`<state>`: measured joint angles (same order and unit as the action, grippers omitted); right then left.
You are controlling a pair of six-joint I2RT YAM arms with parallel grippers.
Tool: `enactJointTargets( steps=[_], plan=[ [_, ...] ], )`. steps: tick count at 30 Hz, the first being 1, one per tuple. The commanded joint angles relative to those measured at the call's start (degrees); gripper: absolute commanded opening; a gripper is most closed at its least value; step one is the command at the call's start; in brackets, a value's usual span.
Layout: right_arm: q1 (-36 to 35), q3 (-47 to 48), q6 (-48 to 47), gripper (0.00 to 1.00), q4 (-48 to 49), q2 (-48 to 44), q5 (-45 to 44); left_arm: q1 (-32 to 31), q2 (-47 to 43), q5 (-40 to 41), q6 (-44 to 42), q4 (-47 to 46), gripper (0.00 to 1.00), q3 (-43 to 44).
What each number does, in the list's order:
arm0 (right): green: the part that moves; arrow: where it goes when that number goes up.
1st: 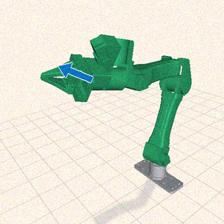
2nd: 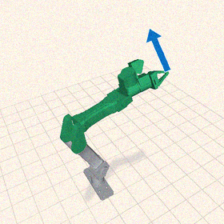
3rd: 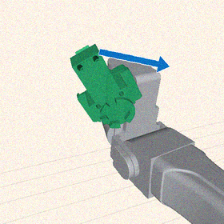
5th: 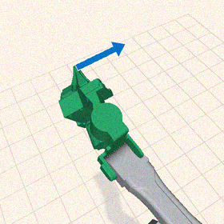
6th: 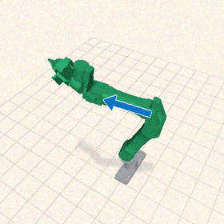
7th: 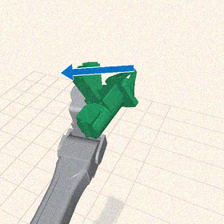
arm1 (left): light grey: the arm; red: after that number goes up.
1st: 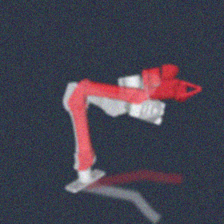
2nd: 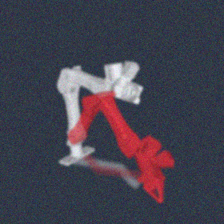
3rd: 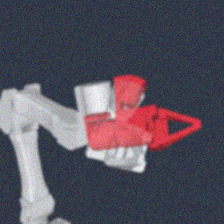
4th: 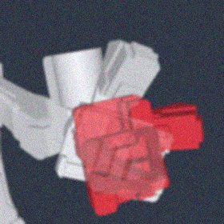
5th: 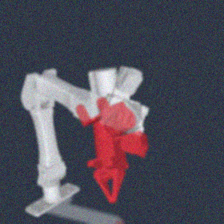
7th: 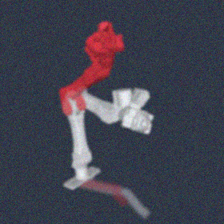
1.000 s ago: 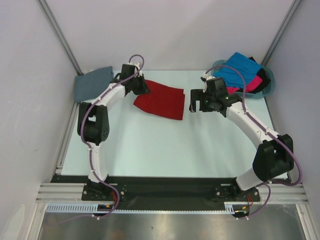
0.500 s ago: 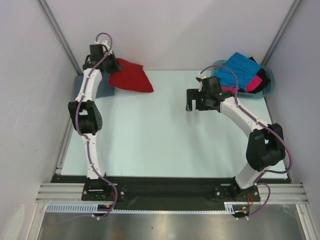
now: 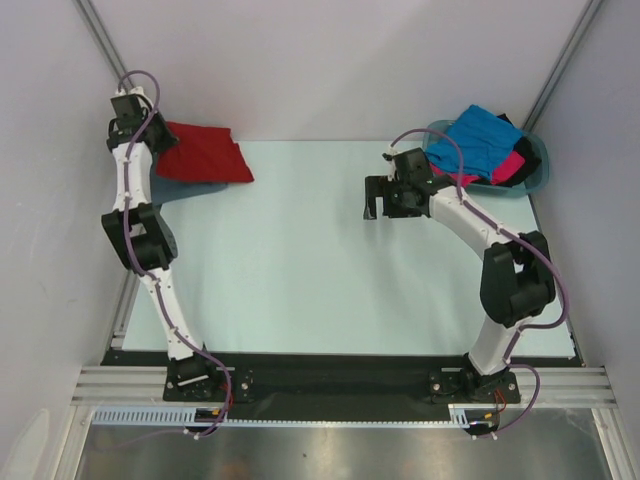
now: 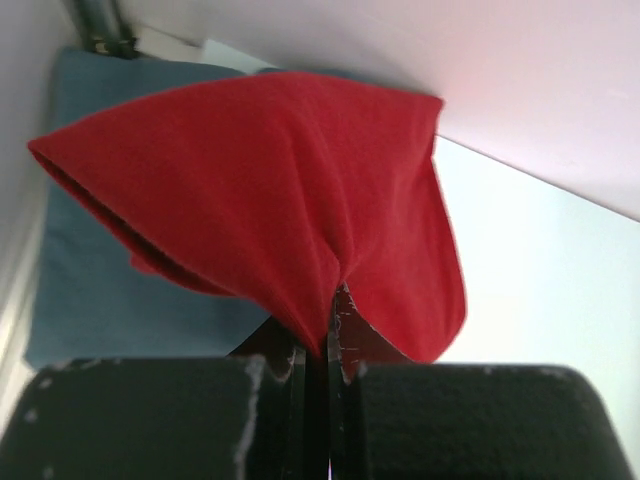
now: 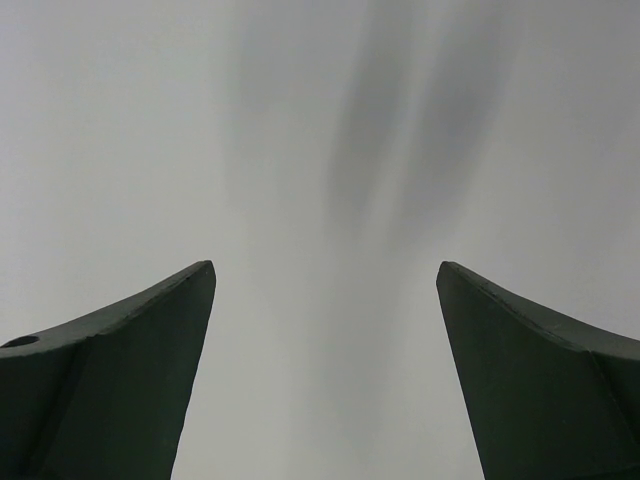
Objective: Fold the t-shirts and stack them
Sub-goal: Neatly place the folded tshirt to the corner
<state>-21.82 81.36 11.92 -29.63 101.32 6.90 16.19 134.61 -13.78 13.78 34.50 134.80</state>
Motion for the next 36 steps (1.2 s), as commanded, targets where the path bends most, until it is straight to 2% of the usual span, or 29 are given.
enactJointTargets(
  steps=[1, 2, 5, 11, 24, 27, 28, 30, 31, 32, 33, 36],
  plan=[
    [-0.85, 2.92, 0.12, 1.00, 1.33, 0.72, 1.10, 0.86, -1.63, 3.40, -2.70, -2.95, 0.00, 3.10],
    [-0.94, 3.10, 0.21, 1.00, 1.33, 0.90, 1.28, 0.95, -1.89, 8.11, -2.97, -3.30, 0.00, 1.44],
    [-1.11, 3.36, 0.38, 1.00, 1.41, 1.60, 1.80, 1.39, -5.66, 8.42, -2.53, -9.43, 0.00, -4.71],
    [-1.55, 3.89, 0.29, 1.00, 1.15, 2.48, 2.33, 1.83, -4.35, 18.78, -2.80, -8.40, 0.00, -2.53],
    [-1.91, 4.51, 0.12, 1.00, 1.06, 4.15, 4.26, 2.71, -2.51, 24.59, -2.97, -11.38, 0.00, -3.23],
    [-1.99, 4.77, -0.14, 1.00, 0.71, 4.41, 4.62, 2.80, -1.46, 26.61, -2.88, -11.39, 0.14, -3.14],
    [-2.08, 4.68, -0.23, 1.00, 0.54, 4.33, 4.62, 2.71, -1.36, 26.79, -2.97, -11.04, 0.26, -3.14],
    [-2.17, 4.59, -0.41, 1.00, 0.54, 4.24, 4.62, 2.71, -1.80, 26.70, -2.88, -11.65, 0.39, -4.72],
    [-2.17, 4.51, -0.41, 1.00, 0.54, 4.24, 4.70, 2.71, -2.06, 26.96, -2.80, -12.08, 0.73, -5.33],
    [-2.26, 4.51, -0.41, 1.00, 0.45, 4.24, 4.97, 2.71, -2.41, 27.31, -2.62, -12.18, 0.91, -6.47],
    [-2.26, 4.51, -0.50, 1.00, 0.27, 4.24, 5.06, 2.71, -2.68, 27.49, -2.53, -12.26, 0.99, -6.92],
    [-2.43, 4.33, -0.67, 1.00, 0.36, 4.06, 5.23, 2.71, -4.17, 28.54, -2.80, -12.70, 1.00, -8.41]
  ],
)
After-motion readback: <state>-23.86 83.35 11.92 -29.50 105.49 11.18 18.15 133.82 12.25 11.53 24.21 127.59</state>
